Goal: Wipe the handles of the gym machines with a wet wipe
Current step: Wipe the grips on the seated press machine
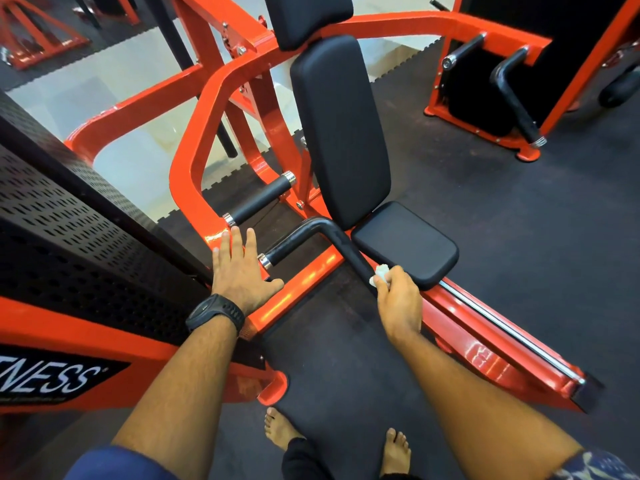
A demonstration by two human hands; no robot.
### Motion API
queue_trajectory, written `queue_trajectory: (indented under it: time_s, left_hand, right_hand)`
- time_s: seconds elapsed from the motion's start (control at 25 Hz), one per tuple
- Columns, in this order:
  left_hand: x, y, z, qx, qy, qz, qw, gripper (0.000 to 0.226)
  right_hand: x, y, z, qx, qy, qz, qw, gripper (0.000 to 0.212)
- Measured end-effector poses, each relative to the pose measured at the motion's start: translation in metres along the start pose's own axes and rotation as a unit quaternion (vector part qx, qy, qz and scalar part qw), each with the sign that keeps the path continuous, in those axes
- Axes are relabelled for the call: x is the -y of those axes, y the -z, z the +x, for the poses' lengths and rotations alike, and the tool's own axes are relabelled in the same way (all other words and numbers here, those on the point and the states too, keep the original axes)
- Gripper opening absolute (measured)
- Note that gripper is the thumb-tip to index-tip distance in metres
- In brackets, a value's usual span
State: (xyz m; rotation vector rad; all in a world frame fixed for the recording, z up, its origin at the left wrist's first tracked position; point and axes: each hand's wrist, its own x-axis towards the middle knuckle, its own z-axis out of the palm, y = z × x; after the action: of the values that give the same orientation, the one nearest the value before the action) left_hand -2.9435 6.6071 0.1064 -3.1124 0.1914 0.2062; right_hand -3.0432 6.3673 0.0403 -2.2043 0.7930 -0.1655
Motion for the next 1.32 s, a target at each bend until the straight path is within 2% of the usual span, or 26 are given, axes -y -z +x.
queue_trajectory:
  time_s: [0.16,0.28,0.32,0.4,0.56,0.64,0.72,0.92,1.0,1.16,1.24,1.32]
  left_hand:
    - [0.000,-0.001,0.001,-0.003,-0.001,-0.005,1.000,0.117]
    - [0.000,-0.002,0.000,-0.003,-0.001,-0.014,1.000,0.118]
    - [0.000,-0.002,0.000,-0.006,-0.001,-0.012,1.000,0.118]
    - [0.000,-0.002,0.001,-0.005,-0.002,-0.010,1.000,0.118]
    - [-0.001,0.000,0.002,-0.008,-0.001,-0.008,1.000,0.118]
    - [-0.002,0.000,0.002,0.000,-0.002,-0.010,1.000,0.117]
    - [-0.001,0.000,0.001,-0.003,0.000,-0.012,1.000,0.116]
    - [-0.001,0.001,0.001,-0.003,0.000,-0.011,1.000,0.116]
    - [-0.001,0.002,-0.001,0.000,0.001,-0.012,1.000,0.116]
    - [-0.002,0.002,0.000,-0.005,-0.001,-0.013,1.000,0.116]
    - [-0.003,0.001,-0.002,-0.008,0.001,-0.012,1.000,0.117]
    - [-0.003,0.002,-0.001,-0.010,0.001,-0.010,1.000,0.116]
  right_hand:
    - [0.015,-0.012,-0.002,0.035,0.079,0.057,0.995,0.009]
    - [0.002,-0.011,-0.005,0.066,0.099,-0.024,0.993,0.036]
    - [-0.007,-0.009,-0.006,0.066,0.093,-0.067,0.991,0.037]
    - [-0.011,-0.007,-0.007,0.055,0.068,-0.129,0.988,0.025]
    - [0.002,-0.016,-0.003,0.082,0.156,-0.157,0.972,0.037]
    - [-0.004,-0.013,-0.006,0.081,0.098,-0.115,0.985,0.030]
    - [-0.010,-0.011,-0.013,0.041,0.074,-0.080,0.993,0.031]
    - [0.004,-0.016,-0.002,0.029,0.090,-0.087,0.992,0.017]
    - [-0.001,-0.010,-0.010,0.047,0.071,-0.063,0.994,0.023]
    - [-0.004,-0.016,-0.013,0.040,0.027,-0.048,0.998,0.048]
    - [0.008,-0.027,-0.005,0.017,0.039,-0.040,0.998,0.048]
    - [0.024,-0.029,0.005,0.023,0.100,-0.069,0.992,0.056]
